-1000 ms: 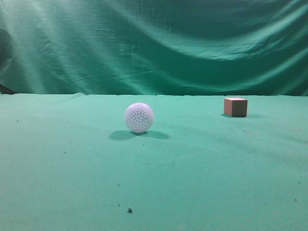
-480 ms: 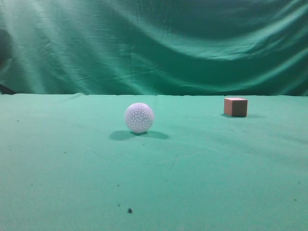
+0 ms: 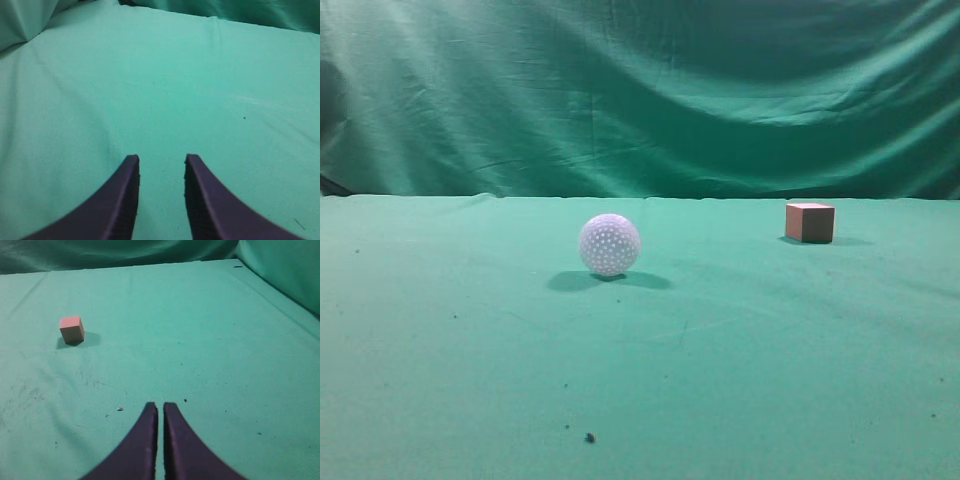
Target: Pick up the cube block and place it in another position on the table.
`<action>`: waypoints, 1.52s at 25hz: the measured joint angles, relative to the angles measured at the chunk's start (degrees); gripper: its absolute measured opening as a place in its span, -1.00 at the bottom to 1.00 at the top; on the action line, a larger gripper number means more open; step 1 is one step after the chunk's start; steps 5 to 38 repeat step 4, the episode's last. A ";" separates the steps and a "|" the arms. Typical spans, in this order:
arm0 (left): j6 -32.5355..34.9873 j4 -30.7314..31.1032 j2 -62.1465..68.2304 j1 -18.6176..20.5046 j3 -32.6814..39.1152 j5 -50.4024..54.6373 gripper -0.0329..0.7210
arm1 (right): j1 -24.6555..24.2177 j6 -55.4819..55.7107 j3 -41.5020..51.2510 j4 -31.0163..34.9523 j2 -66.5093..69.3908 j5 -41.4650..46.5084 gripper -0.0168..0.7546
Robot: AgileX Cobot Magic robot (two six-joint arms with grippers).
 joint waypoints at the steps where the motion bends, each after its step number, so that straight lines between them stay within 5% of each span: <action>1: 0.00 0.00 0.00 0.00 0.00 0.00 -0.22 | 0.00 0.00 0.00 0.00 0.00 0.00 -0.96; 38: 0.00 0.00 0.00 0.00 0.00 0.00 -0.22 | 0.00 0.00 0.00 0.00 0.00 0.00 -0.96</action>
